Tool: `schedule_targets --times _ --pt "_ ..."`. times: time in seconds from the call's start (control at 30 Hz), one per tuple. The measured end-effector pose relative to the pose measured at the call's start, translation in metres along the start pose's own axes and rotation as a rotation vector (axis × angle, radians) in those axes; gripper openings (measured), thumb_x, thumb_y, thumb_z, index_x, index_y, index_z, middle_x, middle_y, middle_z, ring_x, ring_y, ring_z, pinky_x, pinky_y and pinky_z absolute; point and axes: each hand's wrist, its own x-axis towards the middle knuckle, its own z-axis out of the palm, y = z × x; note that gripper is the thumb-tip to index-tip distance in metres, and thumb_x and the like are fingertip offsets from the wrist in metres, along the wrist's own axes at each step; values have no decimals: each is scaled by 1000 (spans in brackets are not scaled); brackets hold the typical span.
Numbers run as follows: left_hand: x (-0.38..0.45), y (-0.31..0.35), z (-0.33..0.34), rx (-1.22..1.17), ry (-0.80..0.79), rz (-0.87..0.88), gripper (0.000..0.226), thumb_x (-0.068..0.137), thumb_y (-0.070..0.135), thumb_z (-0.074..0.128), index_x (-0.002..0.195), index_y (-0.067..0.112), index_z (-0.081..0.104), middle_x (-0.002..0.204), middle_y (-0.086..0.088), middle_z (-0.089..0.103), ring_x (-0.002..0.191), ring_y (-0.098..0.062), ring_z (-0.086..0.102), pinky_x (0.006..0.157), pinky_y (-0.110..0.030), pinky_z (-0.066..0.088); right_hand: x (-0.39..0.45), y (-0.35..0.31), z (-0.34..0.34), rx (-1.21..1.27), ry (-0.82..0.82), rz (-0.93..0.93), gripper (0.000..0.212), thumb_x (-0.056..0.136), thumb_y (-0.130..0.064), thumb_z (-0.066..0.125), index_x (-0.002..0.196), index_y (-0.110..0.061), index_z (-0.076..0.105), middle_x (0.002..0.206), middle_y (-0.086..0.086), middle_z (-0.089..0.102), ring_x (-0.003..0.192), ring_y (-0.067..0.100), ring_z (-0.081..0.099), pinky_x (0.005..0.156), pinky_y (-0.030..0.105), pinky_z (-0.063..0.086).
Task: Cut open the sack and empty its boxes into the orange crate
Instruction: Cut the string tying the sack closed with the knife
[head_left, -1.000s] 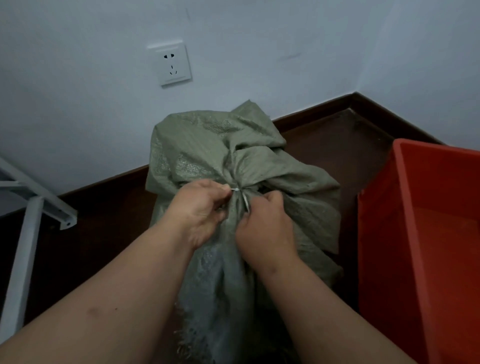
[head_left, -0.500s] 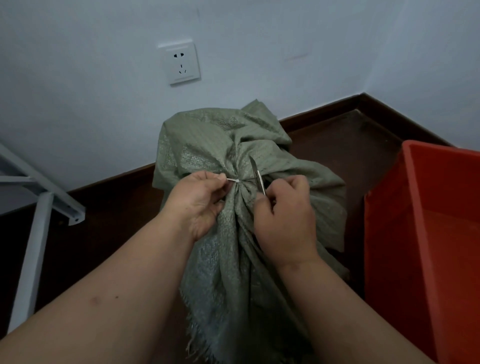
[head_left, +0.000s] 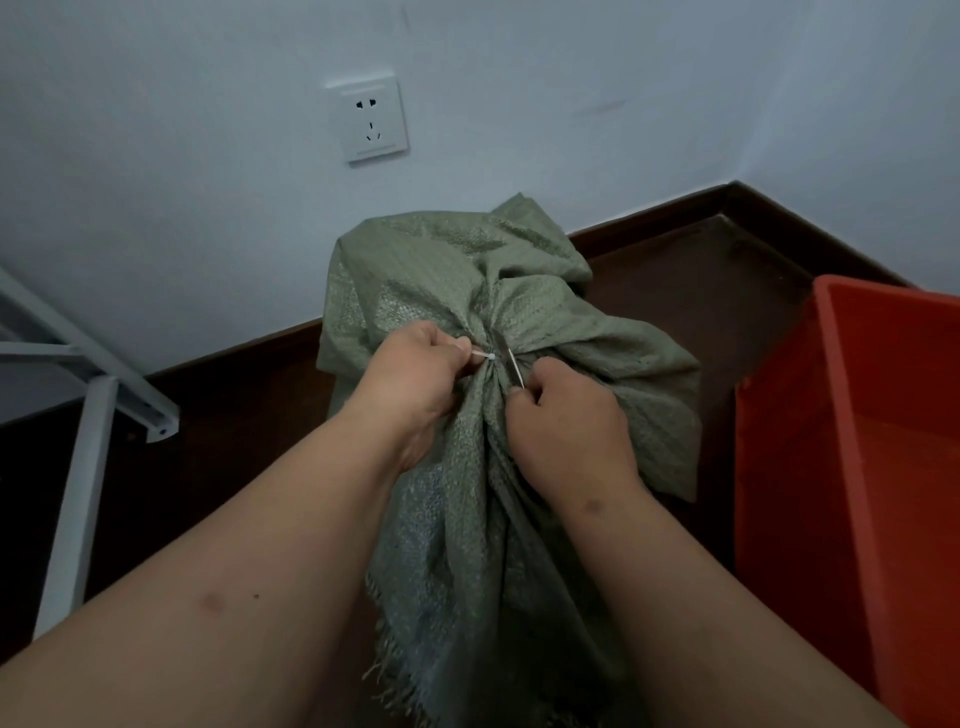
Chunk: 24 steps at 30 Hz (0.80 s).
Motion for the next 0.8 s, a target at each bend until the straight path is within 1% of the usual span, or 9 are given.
schedule_targets --times 0.1,0.17,0.23,0.3,0.4,0.47,0.57,0.73,0.8 --pt "2 0 1 39 40 9 28 94 7 52 67 12 48 84 -16 62 83 -27 59 86 -54 53 -2 -2 1 -58 -19 -18 23 89 -28 43 69 -20 37 74 0 48 74 28 47 67 32 35" --pt "3 -1 1 62 56 19 26 92 9 55 66 13 51 83 -16 64 83 -28 60 87 -57 52 -3 -4 2 -75 -17 -25 18 90 -27 42 74 -19 39 78 2 49 75 28 45 67 32 34" --pt "4 -1 4 96 44 38 24 90 11 56 66 13 53 82 -16 66 80 -28 60 83 -50 54 -3 -6 1 -58 -8 -22 12 89 -25 42 80 -17 42 88 9 58 79 31 49 68 33 36" --pt "3 -1 6 116 24 59 24 91 10 56 67 13 53 79 -14 65 76 -25 57 74 -40 49 0 -8 0 -25 -4 -14 10 90 -24 41 84 -16 44 96 11 62 84 32 54 71 35 41" --pt "2 2 7 70 31 66 27 92 7 54 66 12 51 75 -12 63 68 -22 55 66 -31 46 2 -9 0 35 1 -16 10 89 -22 44 80 -16 43 91 12 61 90 35 58 73 36 42" --pt "3 5 5 -35 68 29 30 94 4 52 64 11 49 72 -13 59 69 -24 55 67 -34 47 -4 -9 5 61 -8 -35 16 88 -23 45 74 -18 40 86 11 59 89 35 59 70 34 40" --pt "0 7 2 -162 54 -37 33 96 0 47 63 7 48 68 -12 56 63 -22 54 66 -33 49 -15 -5 12 40 -5 -76 24 88 -24 46 69 -21 33 91 15 63 88 35 60 69 34 39" --pt "-7 7 8 -64 -37 32 27 95 1 49 68 8 51 71 -11 62 61 -19 57 59 -28 48 1 -6 -4 11 52 -58 22 89 -22 44 69 -20 34 84 10 55 78 29 49 68 30 31" --pt "-8 8 8 -73 -13 51 28 95 2 50 68 9 51 70 -11 62 60 -19 56 60 -29 48 -1 -7 -4 6 57 -68 20 89 -22 44 72 -20 35 87 12 58 83 32 55 69 31 33"
